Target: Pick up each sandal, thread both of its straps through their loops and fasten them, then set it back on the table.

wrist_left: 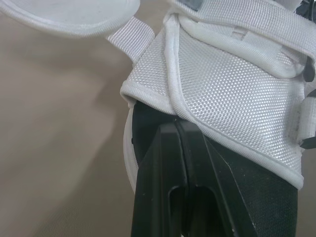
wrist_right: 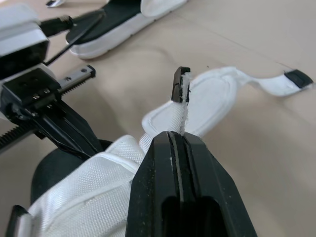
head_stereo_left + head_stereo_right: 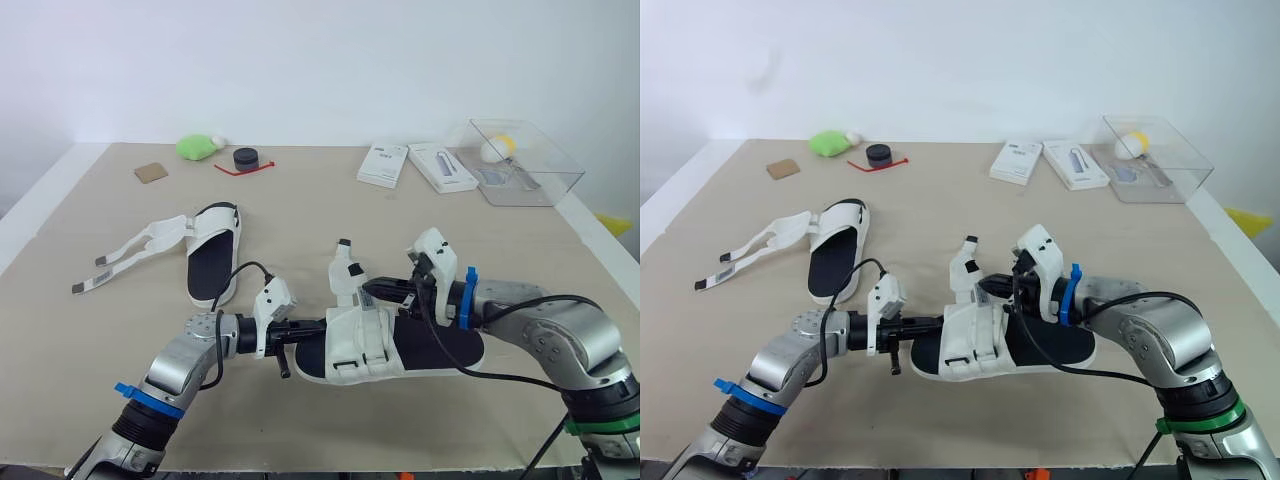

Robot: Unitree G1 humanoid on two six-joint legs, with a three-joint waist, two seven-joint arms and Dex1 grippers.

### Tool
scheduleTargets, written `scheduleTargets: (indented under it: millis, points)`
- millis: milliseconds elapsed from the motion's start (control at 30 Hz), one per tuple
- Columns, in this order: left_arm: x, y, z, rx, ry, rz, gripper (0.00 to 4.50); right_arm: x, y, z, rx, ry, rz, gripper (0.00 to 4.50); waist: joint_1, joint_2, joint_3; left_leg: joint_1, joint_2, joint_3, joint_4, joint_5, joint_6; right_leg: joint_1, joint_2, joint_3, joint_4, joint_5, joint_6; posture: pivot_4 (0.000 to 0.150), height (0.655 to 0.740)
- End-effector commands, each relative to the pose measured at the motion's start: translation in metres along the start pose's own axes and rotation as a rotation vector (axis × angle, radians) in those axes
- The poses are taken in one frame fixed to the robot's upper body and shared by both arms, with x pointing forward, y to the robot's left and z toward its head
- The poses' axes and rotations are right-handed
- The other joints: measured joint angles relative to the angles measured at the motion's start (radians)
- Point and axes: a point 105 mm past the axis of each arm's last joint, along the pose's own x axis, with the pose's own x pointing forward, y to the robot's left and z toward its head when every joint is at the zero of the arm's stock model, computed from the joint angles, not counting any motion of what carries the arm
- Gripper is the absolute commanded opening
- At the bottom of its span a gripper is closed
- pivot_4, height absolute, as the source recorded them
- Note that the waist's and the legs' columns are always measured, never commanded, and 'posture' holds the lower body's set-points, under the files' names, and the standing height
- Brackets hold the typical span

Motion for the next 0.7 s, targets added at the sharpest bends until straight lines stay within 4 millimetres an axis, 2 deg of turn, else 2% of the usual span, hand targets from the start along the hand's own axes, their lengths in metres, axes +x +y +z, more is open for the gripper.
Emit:
scheduleTargets:
  millis: [33, 467, 700]
  points:
    - [-0.003, 0.000, -0.025, -0.064, 0.085, 0.016, 0.00, -0.008, -0.014, 0.001, -0.010, -0.008, -0.075, 0.02, 0.000, -0.001, 0.000, 0.000, 0.000, 0.000, 0.000, 0.000, 0.000, 0.000, 0.000, 0.000, 0.000, 0.000, 0.000, 0.150, 0.7400]
    - [-0.002, 0.002, -0.025, -0.065, 0.084, 0.016, 0.00, -0.010, -0.027, -0.008, 0.024, 0.016, -0.153, 0.02, 0.000, -0.002, -0.001, 0.000, 0.000, 0.000, 0.000, 0.000, 0.000, 0.000, 0.000, 0.000, 0.000, 0.000, 0.000, 0.150, 0.7400]
    - [0.000, 0.003, -0.024, -0.062, 0.082, 0.015, 0.00, -0.010, -0.025, -0.024, 0.044, 0.100, -0.167, 0.02, 0.000, -0.003, -0.002, 0.000, 0.000, 0.000, 0.000, 0.000, 0.000, 0.000, 0.000, 0.000, 0.000, 0.000, 0.000, 0.150, 0.7400]
